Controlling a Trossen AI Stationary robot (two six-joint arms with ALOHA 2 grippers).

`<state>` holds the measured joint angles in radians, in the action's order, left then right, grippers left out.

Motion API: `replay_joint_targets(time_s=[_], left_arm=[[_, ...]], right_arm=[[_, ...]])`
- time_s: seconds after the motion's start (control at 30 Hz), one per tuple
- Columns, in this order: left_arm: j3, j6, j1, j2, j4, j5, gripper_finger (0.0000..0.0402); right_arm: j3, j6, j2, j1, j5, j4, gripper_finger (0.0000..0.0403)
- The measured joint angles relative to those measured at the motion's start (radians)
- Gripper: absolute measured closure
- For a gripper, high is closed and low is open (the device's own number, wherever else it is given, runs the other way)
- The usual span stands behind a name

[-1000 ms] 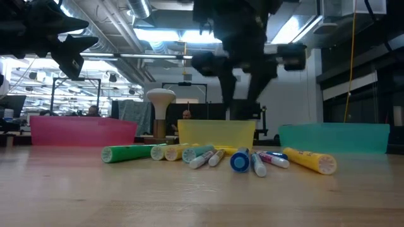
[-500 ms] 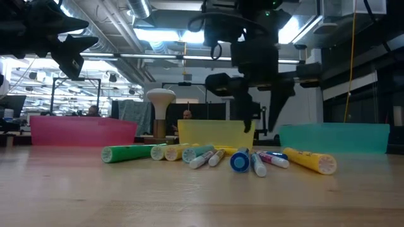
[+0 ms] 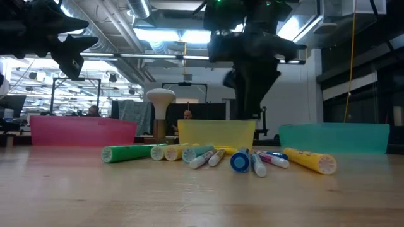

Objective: Pick & Place Markers
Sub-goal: Put the blue marker into the yellow bin

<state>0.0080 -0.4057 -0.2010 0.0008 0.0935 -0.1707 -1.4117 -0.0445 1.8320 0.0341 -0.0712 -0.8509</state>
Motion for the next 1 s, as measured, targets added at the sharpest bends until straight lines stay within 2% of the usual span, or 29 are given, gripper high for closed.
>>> replay_joint_targets(time_s=[0.13, 0.47, 0.63, 1.0], left_arm=[[0.000, 0.000, 0.000, 0.000, 0.000, 0.000, 0.0258], [0.000, 0.000, 0.000, 0.000, 0.000, 0.000, 0.0258], [0.000, 0.000, 0.000, 0.000, 0.000, 0.000, 0.0258], [0.000, 0.000, 0.000, 0.000, 0.000, 0.000, 0.0258]], right_arm=[[0.000, 0.292, -0.002, 0.000, -0.001, 0.002, 0.0240], [0.000, 0.832, -0.002, 0.000, -0.002, 0.001, 0.0240], [0.000, 0.980, -0.002, 0.006, 0.000, 0.001, 0.0240], [0.004, 1.157, -0.002, 0.036, 0.056, -0.002, 0.0240]])
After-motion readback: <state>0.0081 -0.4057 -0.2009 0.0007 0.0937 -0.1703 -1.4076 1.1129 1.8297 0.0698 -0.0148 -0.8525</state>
